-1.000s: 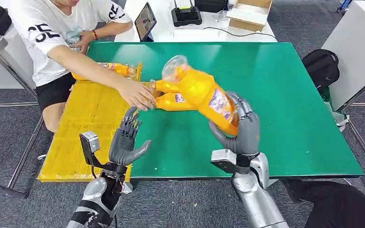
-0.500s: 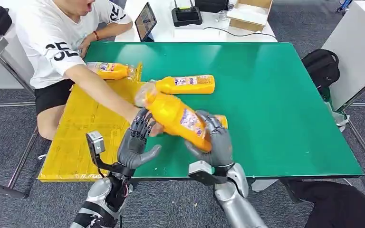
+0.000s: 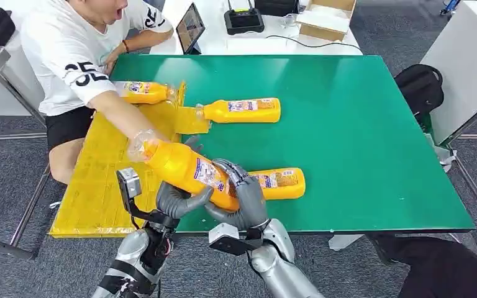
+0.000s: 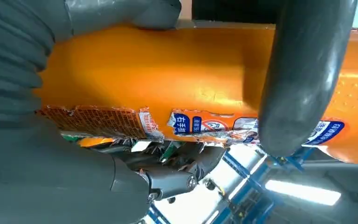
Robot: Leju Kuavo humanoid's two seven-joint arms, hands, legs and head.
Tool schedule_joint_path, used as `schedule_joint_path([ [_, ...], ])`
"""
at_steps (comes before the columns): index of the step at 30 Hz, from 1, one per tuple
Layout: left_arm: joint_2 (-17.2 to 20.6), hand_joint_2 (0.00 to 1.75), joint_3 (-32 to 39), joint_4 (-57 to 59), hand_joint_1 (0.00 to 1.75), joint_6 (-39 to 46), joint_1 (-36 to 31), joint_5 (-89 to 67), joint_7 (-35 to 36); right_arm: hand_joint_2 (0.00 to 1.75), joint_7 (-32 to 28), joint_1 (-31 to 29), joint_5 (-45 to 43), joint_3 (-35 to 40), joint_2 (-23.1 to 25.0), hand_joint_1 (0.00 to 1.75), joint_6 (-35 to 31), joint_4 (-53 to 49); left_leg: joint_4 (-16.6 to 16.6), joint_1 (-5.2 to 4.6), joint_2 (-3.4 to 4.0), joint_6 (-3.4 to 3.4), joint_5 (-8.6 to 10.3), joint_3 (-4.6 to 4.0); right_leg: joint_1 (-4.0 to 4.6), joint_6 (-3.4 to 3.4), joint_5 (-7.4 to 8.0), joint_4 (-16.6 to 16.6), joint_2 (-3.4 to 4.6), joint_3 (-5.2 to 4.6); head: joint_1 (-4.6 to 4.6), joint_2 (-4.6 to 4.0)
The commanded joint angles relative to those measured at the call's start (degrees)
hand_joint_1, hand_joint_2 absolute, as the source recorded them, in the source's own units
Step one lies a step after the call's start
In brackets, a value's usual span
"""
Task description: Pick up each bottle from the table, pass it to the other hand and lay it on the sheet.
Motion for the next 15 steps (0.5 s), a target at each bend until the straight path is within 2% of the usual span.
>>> schedule_joint_path([
  [1,1.05,1.75,-1.58,4.16,0.0,-0.03,-2.75,-0.1,0.23,1.75,0.01,-2.72,-0.41,2.74,-0.37,1.75,0.3,5.87,-0.06,0.01,0.09,0.08,-0.1,0.33,0.06,-0.19,-0.07,-0.07,0.0,0.32,0.0,0.0],
  [4,1.05,1.75,-1.58,4.16,0.0,-0.03,-2.75,-0.1,0.23,1.75,0.01,-2.72,-0.41,2.74,-0.37,1.75,0.3,5.87,-0.05,-0.01,0.01,0.04,-0.02,0.14,0.01,-0.11,-0.03,-0.04,-0.03,0.13,-0.02,0.0],
  [9,0.56,1.75,-0.81,4.8,0.0,0.05,-3.15,1.02,0.49,1.75,0.43,-2.25,-0.35,5.83,0.29,1.75,2.38,9.25,-0.07,0.04,0.09,0.08,-0.13,0.41,0.1,-0.24,-0.1,-0.09,-0.01,0.4,0.0,0.0],
  [11,0.32,1.75,-0.33,4.59,0.0,0.21,-2.97,1.72,0.53,1.75,0.14,-2.12,-1.14,6.51,0.52,1.75,2.77,11.18,-0.05,0.02,0.04,0.04,-0.04,0.17,0.05,-0.11,-0.03,-0.06,-0.01,0.16,0.0,0.0],
  [15,0.29,1.75,0.19,3.81,0.0,-0.05,-2.58,3.09,0.75,1.75,0.07,-2.15,-2.33,6.93,0.49,1.75,3.61,13.39,-0.08,0.04,0.01,0.08,-0.1,0.36,0.09,-0.19,-0.1,-0.12,-0.08,0.37,-0.02,0.0],
])
